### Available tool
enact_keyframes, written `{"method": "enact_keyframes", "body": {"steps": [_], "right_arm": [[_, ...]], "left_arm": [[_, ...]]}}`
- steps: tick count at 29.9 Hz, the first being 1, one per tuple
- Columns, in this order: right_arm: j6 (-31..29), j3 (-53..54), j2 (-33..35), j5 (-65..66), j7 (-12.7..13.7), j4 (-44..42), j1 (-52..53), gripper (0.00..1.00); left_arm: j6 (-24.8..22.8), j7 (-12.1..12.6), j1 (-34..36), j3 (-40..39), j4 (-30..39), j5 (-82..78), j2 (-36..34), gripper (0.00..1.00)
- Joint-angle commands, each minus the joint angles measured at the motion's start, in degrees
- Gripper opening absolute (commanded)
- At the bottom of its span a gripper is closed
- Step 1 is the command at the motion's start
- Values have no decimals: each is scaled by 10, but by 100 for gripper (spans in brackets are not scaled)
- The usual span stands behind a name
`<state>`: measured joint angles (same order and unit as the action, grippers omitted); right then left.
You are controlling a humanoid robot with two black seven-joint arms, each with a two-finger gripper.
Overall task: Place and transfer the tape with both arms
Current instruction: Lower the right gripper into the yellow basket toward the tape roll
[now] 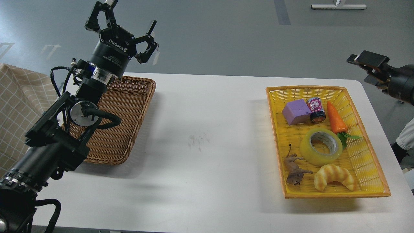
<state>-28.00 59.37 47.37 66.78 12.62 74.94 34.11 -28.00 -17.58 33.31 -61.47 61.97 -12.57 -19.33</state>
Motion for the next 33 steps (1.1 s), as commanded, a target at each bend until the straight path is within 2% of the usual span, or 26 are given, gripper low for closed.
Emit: {"method": "enact_keyframes", "body": {"steps": [1,9,17,33], "right_arm": [[0,-26,16,4,3,18,0,100],[0,-87,48,16,3,76,0,98],[0,-127,80,42,-1,93,-1,98],[0,-163,74,133,-1,86,-38,98]], "left_arm": [[0,0,0,0,0,0,0,98],[0,0,0,-1,0,0,-1,98],[0,0,0,-1,0,0,-1,98],[0,-1,-1,0,-1,0,-2,98]]}}
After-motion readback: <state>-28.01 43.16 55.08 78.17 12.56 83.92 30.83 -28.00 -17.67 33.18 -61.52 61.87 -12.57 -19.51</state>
